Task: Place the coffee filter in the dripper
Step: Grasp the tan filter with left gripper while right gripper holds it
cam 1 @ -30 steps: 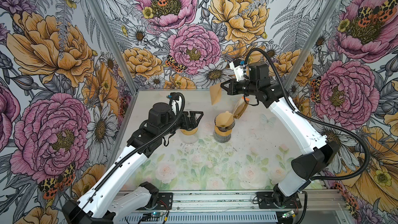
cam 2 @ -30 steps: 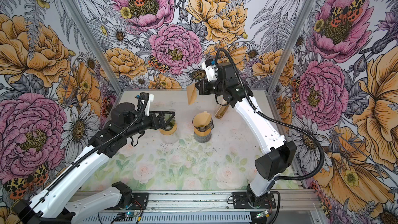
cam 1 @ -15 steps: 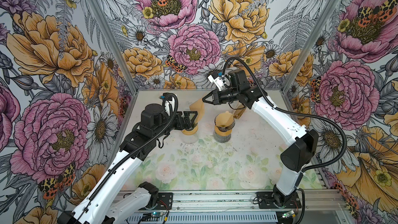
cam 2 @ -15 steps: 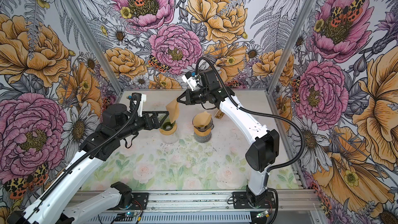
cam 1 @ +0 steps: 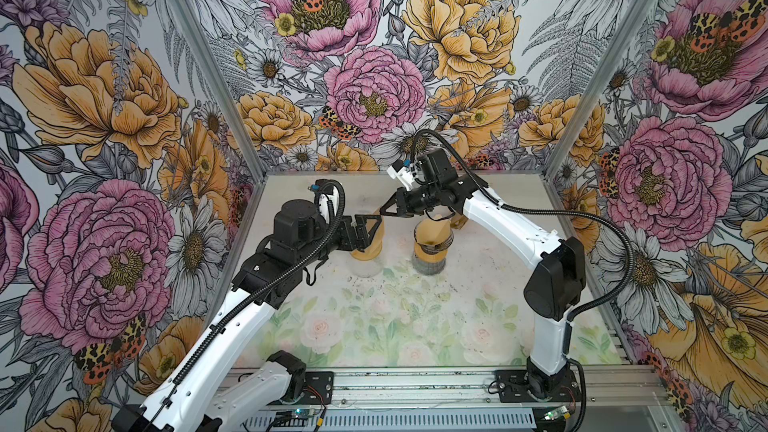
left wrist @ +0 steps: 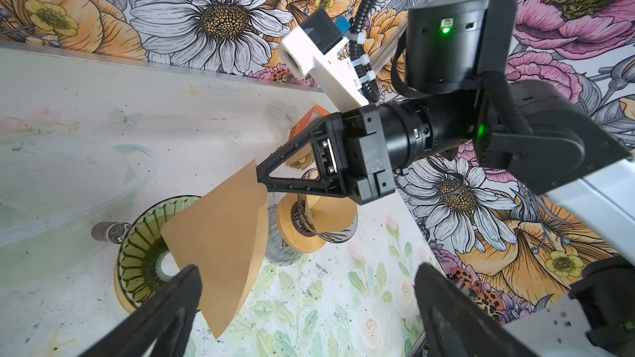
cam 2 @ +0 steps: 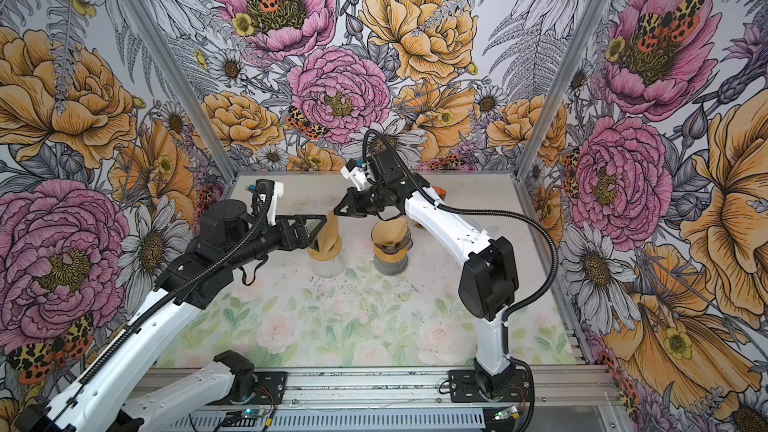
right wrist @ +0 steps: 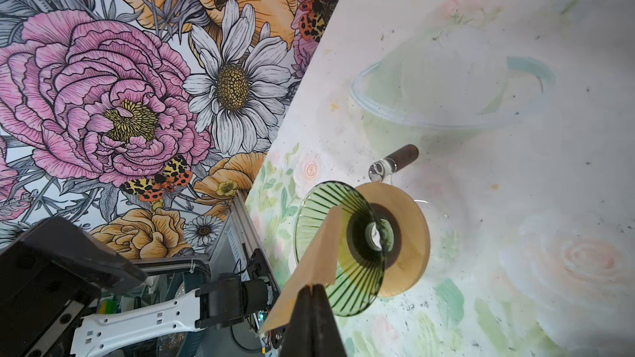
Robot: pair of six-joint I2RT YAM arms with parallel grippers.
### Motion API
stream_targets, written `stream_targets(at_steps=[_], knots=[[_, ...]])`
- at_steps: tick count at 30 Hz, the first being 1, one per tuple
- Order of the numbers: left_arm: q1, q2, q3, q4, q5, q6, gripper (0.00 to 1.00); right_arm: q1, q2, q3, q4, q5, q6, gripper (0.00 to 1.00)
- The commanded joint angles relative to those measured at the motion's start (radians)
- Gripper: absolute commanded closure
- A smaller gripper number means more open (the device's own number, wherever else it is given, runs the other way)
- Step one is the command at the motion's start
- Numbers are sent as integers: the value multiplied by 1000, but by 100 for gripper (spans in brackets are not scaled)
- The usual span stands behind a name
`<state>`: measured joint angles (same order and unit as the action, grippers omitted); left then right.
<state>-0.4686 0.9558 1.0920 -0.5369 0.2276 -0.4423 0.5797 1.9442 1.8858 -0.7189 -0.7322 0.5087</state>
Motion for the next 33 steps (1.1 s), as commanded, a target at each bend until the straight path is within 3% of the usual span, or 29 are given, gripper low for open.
stream_targets(at_steps=[1, 13, 23, 33], knots=[[8, 8, -3, -6, -4, 19, 2, 6, 2, -2, -7, 24, 6, 94], [8, 44, 31, -77, -25, 59, 3, 8, 12, 11, -31, 71, 9, 80], [-16, 119, 149, -209, 37, 132, 27, 8, -41, 6, -74, 131, -41, 73], [-138, 262, 287, -366, -67, 215, 45, -4, -239, -161, -74, 270, -121, 68]])
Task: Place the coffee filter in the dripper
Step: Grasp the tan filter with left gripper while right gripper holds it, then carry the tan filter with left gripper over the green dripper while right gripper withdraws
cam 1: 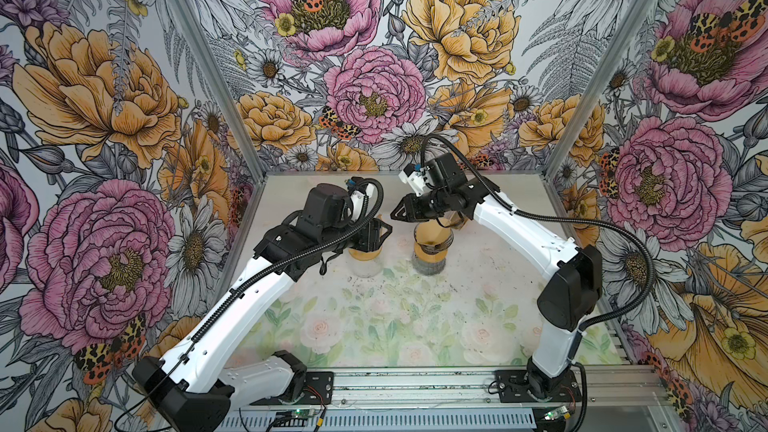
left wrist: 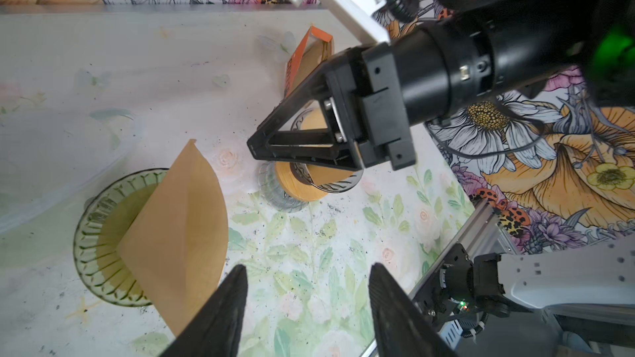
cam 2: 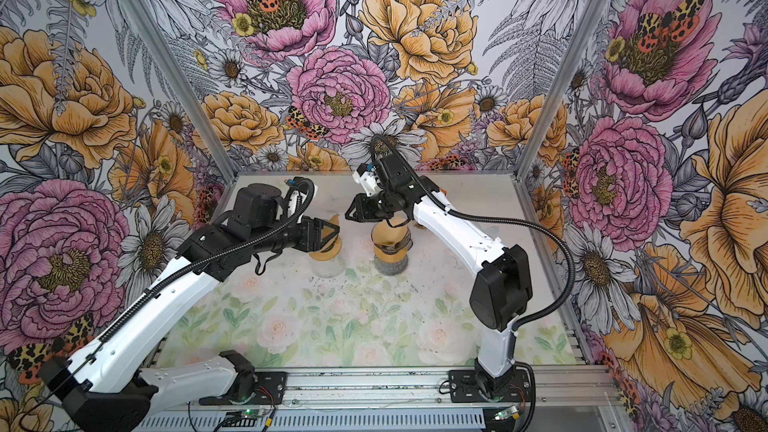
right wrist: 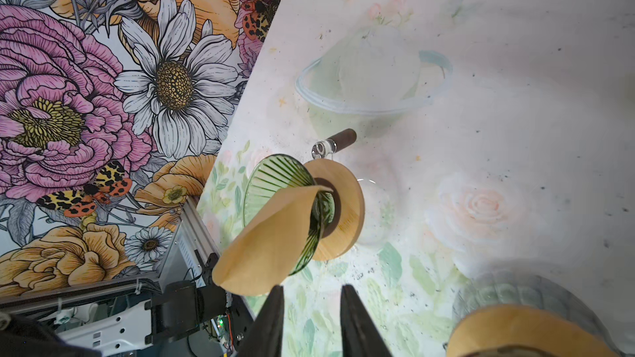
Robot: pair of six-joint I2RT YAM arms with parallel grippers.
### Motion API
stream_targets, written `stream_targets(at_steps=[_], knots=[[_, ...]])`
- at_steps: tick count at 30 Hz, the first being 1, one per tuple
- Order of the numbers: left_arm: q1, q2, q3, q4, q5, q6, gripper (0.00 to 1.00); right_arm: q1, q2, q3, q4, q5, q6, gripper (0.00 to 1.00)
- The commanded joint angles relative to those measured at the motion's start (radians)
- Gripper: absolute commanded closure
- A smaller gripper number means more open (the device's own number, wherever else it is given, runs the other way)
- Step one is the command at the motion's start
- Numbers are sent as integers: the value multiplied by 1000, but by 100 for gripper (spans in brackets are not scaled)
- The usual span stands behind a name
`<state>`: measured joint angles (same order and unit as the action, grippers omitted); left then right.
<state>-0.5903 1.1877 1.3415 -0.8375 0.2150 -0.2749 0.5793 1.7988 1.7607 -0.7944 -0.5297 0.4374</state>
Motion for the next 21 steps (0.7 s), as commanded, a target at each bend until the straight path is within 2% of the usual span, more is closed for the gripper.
stream_targets(at_steps=[1, 5, 13, 16, 21], knots=[[-21, 44, 47, -75, -70, 52, 46, -8, -117, -55, 1, 76, -55, 67], [-31, 104, 94, -101, -132, 62, 52, -37, -219, -152, 1, 124, -67, 65], [-35, 233, 187, -168, -127, 76, 58, -111, -401, -314, 3, 181, -72, 64], [-34, 280, 220, -201, -126, 86, 63, -123, -435, -337, 4, 170, -76, 62], [-26, 341, 270, -256, -200, 94, 68, -124, -462, -360, 4, 146, -82, 60]])
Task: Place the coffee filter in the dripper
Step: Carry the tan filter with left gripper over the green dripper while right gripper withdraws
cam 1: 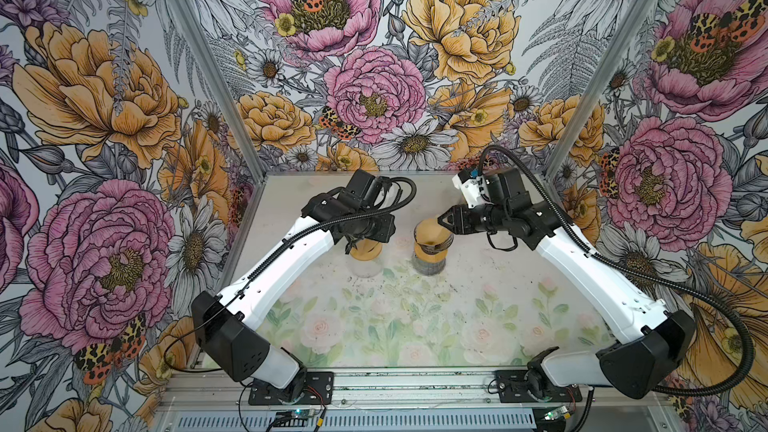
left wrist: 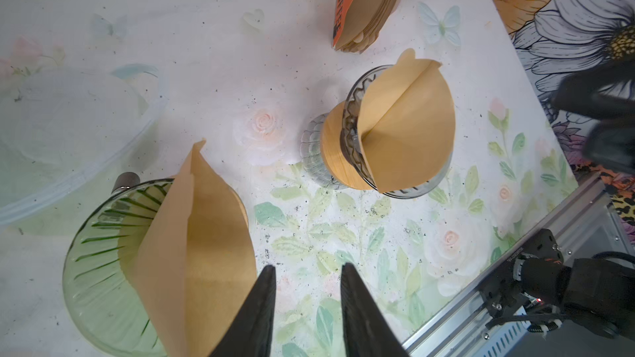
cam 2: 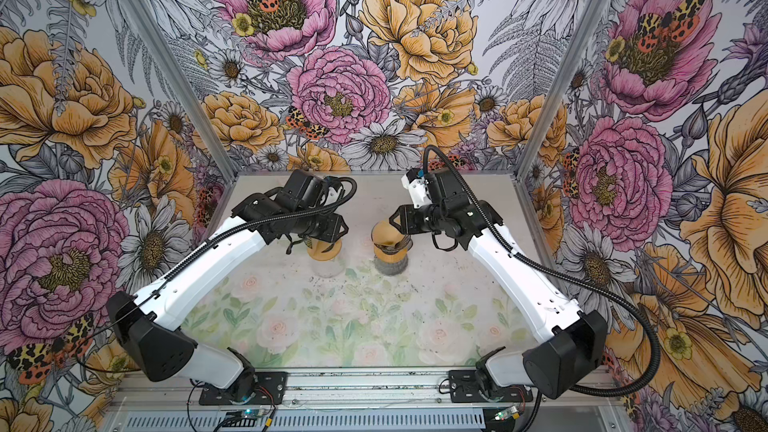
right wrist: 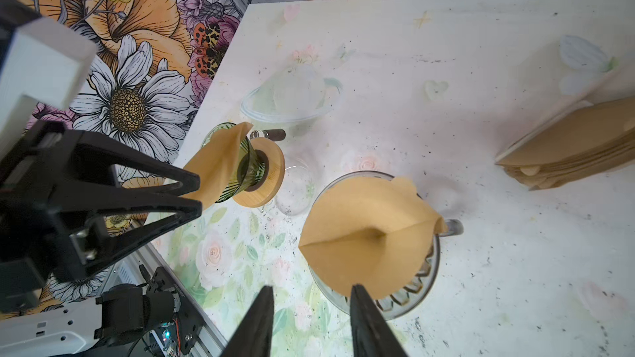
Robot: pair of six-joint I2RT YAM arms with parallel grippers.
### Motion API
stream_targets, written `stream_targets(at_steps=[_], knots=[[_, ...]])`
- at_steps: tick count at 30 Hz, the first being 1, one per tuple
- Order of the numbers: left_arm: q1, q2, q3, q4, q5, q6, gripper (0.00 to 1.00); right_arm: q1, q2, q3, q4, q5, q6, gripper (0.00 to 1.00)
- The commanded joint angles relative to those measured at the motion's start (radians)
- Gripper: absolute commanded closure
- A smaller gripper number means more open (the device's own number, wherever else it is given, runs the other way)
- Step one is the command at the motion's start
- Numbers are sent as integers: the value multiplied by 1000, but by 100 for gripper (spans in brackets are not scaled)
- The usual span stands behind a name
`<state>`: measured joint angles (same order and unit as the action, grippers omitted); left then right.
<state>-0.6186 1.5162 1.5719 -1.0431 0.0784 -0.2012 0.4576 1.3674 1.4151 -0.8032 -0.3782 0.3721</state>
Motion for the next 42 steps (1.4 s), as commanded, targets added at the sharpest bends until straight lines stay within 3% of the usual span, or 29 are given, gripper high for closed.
stream_targets(at_steps=[1, 12, 25, 36, 42], knots=[[5, 22, 50, -61, -81, 19, 69, -2, -35, -20, 12, -4, -15, 60], [92, 76, 104, -141, -58, 49, 72, -2, -34, -30, 12, 8, -10, 59], [139, 147, 166, -203, -93, 102, 73, -2, -37, -25, 9, 9, -7, 59], [156, 176, 140, -218, -49, 129, 75, -2, -28, -12, 7, -3, 0, 59], [158, 204, 138, -218, -27, 139, 75, -2, -41, 7, 6, -31, 9, 51]])
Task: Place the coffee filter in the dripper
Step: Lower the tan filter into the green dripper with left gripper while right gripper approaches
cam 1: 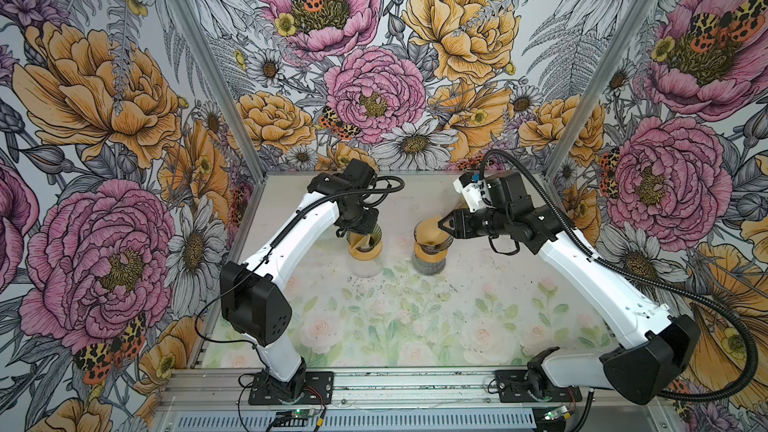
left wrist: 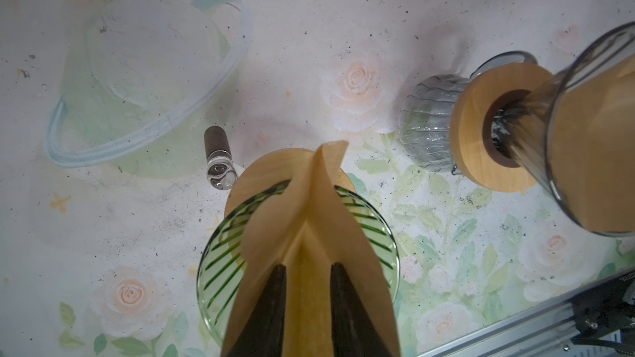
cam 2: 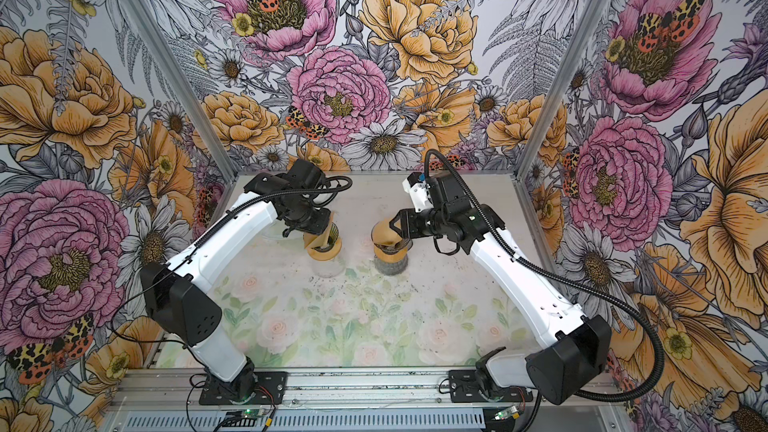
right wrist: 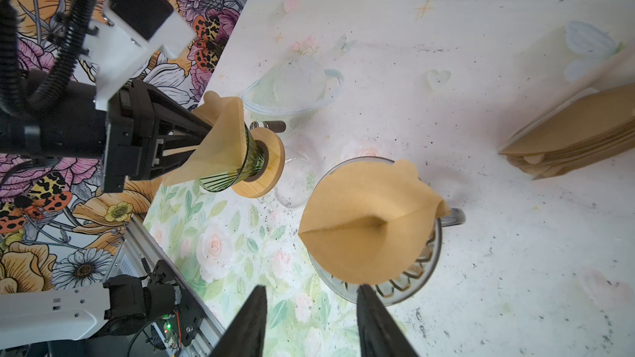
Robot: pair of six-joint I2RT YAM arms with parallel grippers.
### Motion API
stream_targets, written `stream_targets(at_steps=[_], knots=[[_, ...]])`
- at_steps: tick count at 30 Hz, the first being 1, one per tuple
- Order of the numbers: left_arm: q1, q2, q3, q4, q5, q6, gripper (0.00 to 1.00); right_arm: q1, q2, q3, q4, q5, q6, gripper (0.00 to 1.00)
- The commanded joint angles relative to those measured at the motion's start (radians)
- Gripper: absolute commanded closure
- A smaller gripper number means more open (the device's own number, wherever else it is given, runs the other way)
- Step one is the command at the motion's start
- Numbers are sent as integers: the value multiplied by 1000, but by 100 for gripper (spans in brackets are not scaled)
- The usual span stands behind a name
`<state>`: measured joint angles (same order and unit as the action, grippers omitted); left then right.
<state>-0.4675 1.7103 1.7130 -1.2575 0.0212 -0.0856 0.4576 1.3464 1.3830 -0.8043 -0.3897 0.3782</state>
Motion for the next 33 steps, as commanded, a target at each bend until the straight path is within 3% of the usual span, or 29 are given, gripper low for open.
stream_targets(at_steps=[1, 7, 11, 13, 20, 33], knots=[[9, 16, -1, -6, 35, 26, 75, -2, -25, 42, 7, -26, 5, 49], [15, 44, 14, -24, 69, 34, 75, 4, -55, 42, 9, -90, 7, 31], [17, 59, 11, -26, 87, 33, 76, 29, -60, 47, 11, -65, 17, 21], [17, 66, 10, -25, 87, 33, 76, 53, -51, 53, 10, -40, 19, 7], [18, 91, 23, -25, 105, 32, 77, 138, -6, 80, 19, 22, 30, 5], [28, 143, 26, -35, 84, 21, 80, 202, 17, 65, 76, 58, 41, 5]])
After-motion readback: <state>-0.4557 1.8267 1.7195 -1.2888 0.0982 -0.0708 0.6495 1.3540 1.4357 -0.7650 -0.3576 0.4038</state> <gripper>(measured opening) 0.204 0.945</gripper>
